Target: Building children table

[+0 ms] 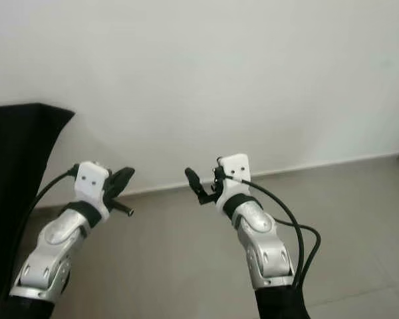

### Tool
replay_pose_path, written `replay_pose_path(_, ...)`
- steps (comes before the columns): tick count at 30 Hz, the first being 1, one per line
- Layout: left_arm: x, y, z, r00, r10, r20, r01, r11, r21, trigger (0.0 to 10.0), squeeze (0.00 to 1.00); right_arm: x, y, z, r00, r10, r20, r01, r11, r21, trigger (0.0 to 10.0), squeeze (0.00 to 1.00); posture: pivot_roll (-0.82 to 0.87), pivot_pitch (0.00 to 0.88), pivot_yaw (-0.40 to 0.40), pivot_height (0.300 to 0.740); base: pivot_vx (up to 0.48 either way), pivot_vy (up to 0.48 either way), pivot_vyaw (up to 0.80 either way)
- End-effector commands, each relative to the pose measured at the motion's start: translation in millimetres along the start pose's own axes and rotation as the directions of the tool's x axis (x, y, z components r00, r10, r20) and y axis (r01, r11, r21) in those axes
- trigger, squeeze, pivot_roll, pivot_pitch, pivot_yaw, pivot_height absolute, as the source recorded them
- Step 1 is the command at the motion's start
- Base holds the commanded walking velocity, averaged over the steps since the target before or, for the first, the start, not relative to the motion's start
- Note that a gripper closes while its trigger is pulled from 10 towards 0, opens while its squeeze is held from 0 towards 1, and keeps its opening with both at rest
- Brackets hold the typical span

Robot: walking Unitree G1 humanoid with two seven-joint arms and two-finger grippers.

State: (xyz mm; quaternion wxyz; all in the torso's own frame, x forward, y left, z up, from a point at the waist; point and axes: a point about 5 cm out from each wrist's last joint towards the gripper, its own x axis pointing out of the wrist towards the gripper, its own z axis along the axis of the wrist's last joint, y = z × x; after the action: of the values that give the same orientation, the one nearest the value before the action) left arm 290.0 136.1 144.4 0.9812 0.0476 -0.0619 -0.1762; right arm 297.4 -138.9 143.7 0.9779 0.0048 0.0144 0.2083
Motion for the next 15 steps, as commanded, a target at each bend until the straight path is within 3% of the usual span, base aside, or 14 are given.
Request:
replay_pose_path(1,-4.9,6.8,-4.6,1.000,0.019,-0.024,-0.019,1.000,0.018,10.0,0.00,1.5,8.2,0.7,0.999,0.040,0.013,-0.040,0.999,0.007,10.0,0.00,0.01,0.110,-0.003,0.740,0.401,0.000,0.80)
replay_pose_path(10,-3.6,6.4,-4.2,1.000,0.015,-0.023,-0.015,1.000,0.025,10.0,0.00,1.5,10.0,1.6,0.998,0.065,0.018,-0.065,0.998,0.000,10.0,0.00,0.02,0.108,-0.004,0.740,0.401,0.000,0.80)
replay_pose_path(15,-3.3,6.2,-4.4,0.999,0.019,-0.028,-0.018,0.999,0.034,10.0,0.00,1.1,11.1,2.1,0.997,0.078,0.022,-0.078,0.997,-0.004,10.0,0.00,0.02,0.107,-0.005,0.740,0.182,0.000,0.80)
